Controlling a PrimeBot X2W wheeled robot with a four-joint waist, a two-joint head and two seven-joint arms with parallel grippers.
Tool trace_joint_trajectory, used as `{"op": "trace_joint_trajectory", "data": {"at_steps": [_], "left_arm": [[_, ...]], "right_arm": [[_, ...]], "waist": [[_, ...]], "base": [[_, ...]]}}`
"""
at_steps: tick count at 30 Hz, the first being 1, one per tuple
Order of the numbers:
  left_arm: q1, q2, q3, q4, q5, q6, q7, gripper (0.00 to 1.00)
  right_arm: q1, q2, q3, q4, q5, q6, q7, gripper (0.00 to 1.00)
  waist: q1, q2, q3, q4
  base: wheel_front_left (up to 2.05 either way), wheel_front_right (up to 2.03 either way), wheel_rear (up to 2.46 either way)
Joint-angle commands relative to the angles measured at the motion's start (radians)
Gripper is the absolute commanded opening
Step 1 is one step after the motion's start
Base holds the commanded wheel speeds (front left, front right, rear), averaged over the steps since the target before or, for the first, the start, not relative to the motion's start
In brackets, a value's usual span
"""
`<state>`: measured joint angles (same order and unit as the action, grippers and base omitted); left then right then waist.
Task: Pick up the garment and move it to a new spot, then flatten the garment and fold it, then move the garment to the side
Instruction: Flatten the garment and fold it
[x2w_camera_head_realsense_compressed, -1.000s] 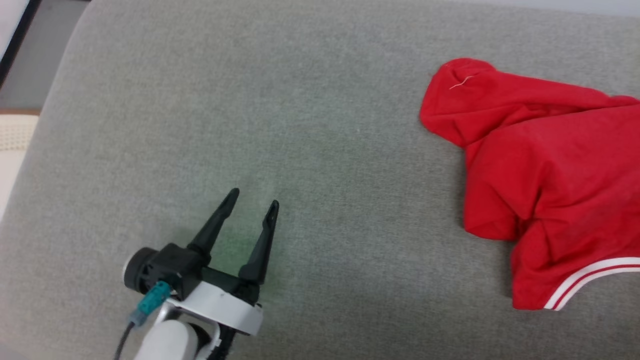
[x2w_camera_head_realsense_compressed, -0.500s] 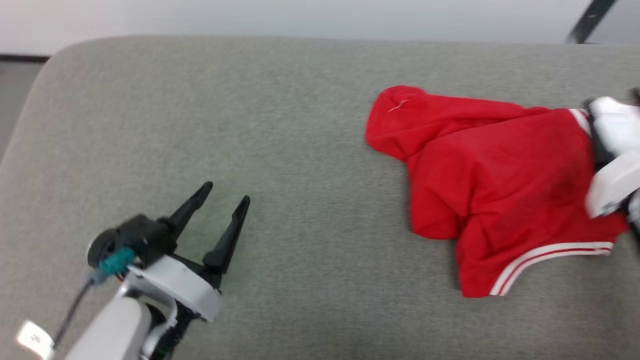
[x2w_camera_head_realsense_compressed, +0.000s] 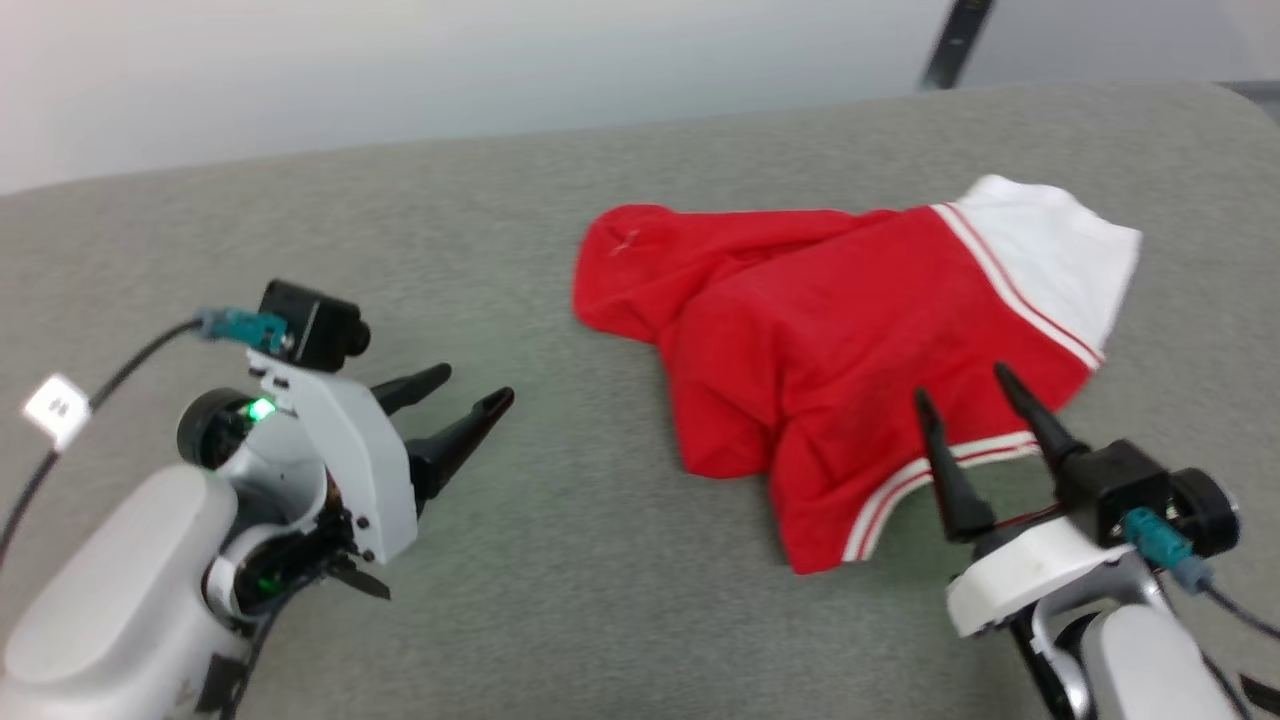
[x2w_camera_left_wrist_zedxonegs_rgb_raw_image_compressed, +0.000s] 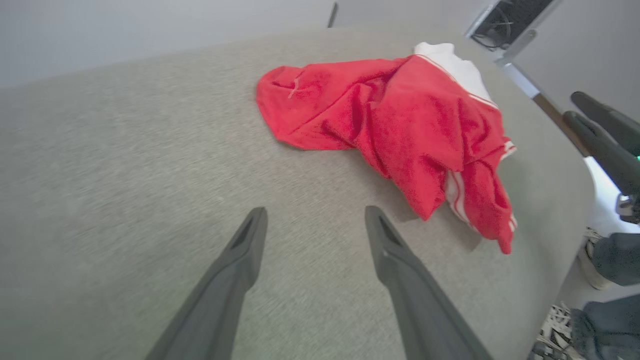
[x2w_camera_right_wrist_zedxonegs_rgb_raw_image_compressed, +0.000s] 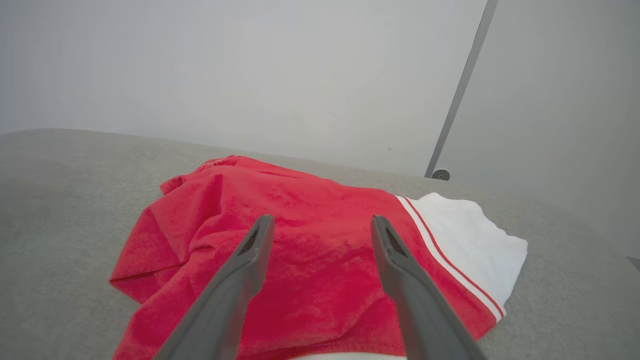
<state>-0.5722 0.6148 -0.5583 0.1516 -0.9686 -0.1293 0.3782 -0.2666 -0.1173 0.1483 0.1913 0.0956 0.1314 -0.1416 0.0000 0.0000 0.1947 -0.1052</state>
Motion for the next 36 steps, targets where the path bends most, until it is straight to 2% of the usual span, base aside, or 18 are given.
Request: {"op": "trace_joint_trajectory", "data": {"at_steps": [1,8,14,25,26,28,36], "left_arm": [[-0.026,0.006,-0.012,0.006,-0.024,-0.002,0.032,1.00],[-0.091,-0.033,-0.040,0.079,-0.140,-0.002,0.146,1.00],[-0.106,-0.077,-0.063,0.126,-0.217,-0.002,0.208,1.00],[-0.148,-0.112,-0.090,0.209,-0.215,-0.001,0.214,0.99],[-0.149,-0.112,-0.093,0.219,-0.211,-0.001,0.213,0.71],[-0.154,-0.114,-0.099,0.231,-0.206,-0.001,0.206,0.00],[-0.192,-0.114,-0.061,0.204,-0.280,-0.002,0.197,0.00]], "right_arm": [[0.020,0.011,0.017,-0.019,-0.012,-0.001,-0.001,1.00],[0.086,0.037,0.034,-0.103,-0.021,-0.001,0.004,1.00],[0.105,0.055,0.016,-0.126,-0.017,-0.001,-0.003,1.00],[0.076,0.067,0.045,-0.116,0.006,-0.001,-0.023,1.00],[0.075,0.067,0.045,-0.113,0.009,-0.001,-0.026,1.00],[0.071,0.068,0.048,-0.108,0.015,-0.001,-0.029,1.00],[0.072,0.067,0.055,-0.095,0.042,-0.001,-0.041,1.00]], "waist": [[0.0000,0.0000,0.008,-0.083],[0.0000,0.0000,0.053,-0.171],[0.0000,0.0000,0.080,-0.233],[0.0000,0.0000,0.122,-0.301],[0.0000,0.0000,0.124,-0.303],[0.0000,0.0000,0.127,-0.306],[0.0000,0.0000,0.120,-0.312]], "base": [[0.00,0.00,0.00],[0.00,0.00,0.00],[0.00,0.00,0.00],[0.00,0.00,0.00],[0.00,0.00,0.00],[0.00,0.00,0.00],[0.00,0.00,0.00]]}}
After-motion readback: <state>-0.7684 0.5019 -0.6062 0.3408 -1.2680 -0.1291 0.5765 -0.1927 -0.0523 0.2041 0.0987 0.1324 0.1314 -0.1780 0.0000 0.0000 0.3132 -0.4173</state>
